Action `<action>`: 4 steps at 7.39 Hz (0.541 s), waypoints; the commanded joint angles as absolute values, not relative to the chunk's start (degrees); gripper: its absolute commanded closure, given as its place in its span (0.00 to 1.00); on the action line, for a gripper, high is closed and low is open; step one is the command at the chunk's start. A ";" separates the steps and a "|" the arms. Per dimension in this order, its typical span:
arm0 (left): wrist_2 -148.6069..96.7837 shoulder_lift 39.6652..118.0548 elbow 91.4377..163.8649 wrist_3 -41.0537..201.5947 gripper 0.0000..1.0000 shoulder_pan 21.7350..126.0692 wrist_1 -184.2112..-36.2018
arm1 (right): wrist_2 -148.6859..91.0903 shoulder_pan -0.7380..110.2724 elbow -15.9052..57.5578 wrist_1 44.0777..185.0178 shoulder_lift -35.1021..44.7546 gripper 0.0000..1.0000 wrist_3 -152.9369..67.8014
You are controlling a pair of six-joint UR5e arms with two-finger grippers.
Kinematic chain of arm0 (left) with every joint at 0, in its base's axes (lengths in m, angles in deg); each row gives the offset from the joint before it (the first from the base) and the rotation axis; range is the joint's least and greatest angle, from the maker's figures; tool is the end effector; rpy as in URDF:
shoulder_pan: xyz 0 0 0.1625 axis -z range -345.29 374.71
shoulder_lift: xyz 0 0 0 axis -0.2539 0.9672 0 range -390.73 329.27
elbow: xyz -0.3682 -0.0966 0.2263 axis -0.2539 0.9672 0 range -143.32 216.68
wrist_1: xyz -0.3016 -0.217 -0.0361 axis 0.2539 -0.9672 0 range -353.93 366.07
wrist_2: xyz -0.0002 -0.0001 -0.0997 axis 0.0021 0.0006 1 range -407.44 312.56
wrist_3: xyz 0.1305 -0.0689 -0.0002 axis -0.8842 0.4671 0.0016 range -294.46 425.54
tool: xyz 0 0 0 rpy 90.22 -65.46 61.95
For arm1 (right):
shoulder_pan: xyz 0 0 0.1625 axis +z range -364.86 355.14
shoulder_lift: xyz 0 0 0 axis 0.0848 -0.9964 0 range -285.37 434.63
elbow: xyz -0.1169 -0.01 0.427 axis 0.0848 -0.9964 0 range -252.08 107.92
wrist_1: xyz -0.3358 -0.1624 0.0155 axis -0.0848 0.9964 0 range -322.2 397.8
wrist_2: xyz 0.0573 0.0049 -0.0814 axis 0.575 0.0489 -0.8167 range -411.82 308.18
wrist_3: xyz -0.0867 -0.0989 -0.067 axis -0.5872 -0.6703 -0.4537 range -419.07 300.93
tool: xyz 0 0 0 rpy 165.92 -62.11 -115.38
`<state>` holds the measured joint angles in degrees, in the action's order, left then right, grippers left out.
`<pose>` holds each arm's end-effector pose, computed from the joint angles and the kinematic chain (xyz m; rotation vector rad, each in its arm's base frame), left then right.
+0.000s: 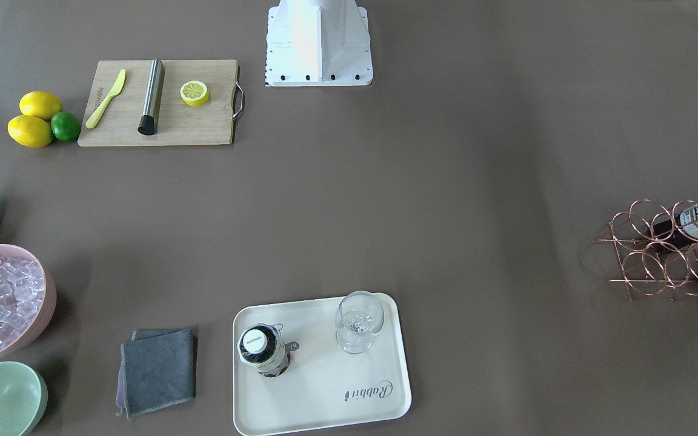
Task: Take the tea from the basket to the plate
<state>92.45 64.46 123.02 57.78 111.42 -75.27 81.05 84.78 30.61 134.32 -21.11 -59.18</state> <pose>-0.0759 -0.4701 0.7008 -0.0059 0.8773 -0.0369 0.0304 -0.4025 0.6683 0.0056 -0.7483 -0.0105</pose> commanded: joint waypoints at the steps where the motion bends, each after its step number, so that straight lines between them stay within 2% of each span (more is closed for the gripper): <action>1: 89.95 63.66 123.34 59.12 0.01 109.64 -77.49 | 80.90 87.50 30.41 136.85 -21.25 0.00 -60.91; 4: 88.52 63.57 122.64 58.77 0.02 105.60 -85.05 | 80.63 89.70 29.00 136.77 -22.31 0.00 -60.39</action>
<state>89.01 63.64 122.85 58.94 107.74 -81.14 80.83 88.85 29.58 136.77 -21.97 -60.79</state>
